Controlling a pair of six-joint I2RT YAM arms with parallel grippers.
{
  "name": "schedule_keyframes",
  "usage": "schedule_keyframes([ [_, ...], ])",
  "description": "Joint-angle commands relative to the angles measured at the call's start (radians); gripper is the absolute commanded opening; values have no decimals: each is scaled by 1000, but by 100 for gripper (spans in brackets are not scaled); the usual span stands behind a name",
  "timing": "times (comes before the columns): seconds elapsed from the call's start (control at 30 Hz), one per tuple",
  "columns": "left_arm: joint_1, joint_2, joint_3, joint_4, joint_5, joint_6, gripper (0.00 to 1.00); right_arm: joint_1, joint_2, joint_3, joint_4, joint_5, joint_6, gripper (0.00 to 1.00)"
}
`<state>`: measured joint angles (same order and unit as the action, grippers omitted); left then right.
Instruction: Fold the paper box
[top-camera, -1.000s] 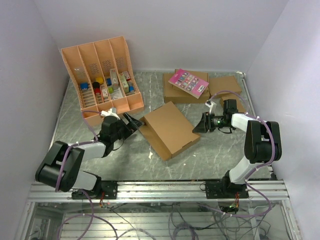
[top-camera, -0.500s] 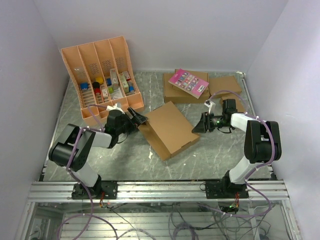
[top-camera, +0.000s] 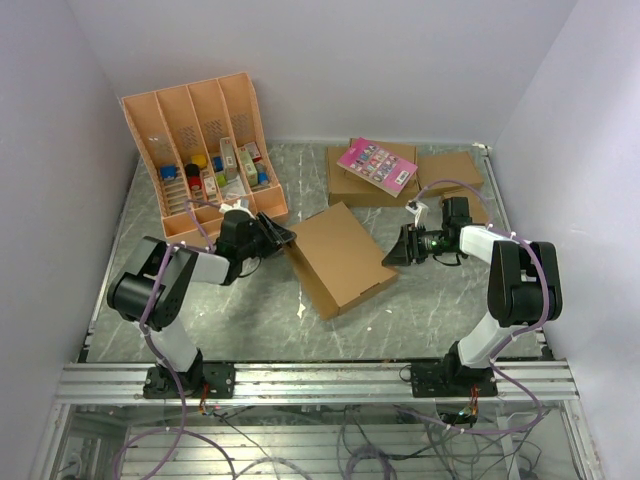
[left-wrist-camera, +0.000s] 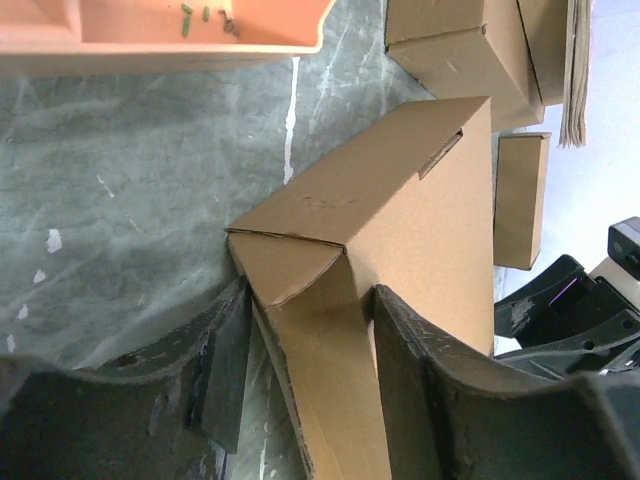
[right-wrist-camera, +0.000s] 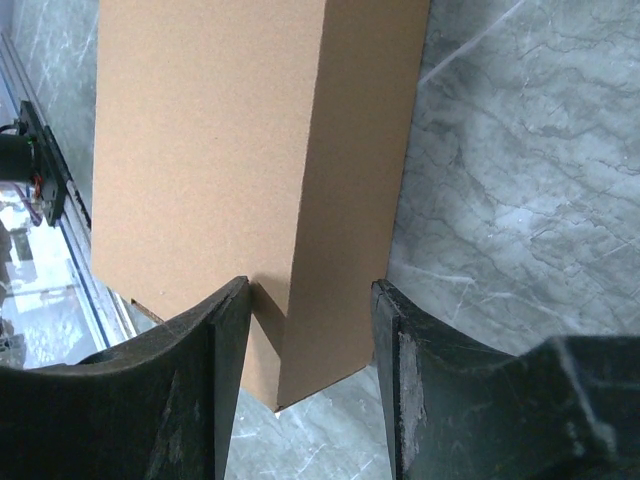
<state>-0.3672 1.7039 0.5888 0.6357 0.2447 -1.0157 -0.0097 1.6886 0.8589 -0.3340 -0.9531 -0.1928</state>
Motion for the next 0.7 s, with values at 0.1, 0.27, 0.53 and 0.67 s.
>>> schedule_keyframes([
  [0.1, -27, 14, 38, -73, 8, 55, 38, 22, 38, -6, -20, 99, -46, 49],
  [0.27, -46, 5, 67, -126, -1, 80, 36, 24, 36, -7, -21, 99, -46, 49],
  [0.53, -51, -117, 30, -233, -66, 119, 86, 24, 37, -4, -22, 100, -45, 50],
  [0.67, -51, -195, -26, -301, -86, 118, 92, 24, 37, -3, -22, 100, -43, 50],
])
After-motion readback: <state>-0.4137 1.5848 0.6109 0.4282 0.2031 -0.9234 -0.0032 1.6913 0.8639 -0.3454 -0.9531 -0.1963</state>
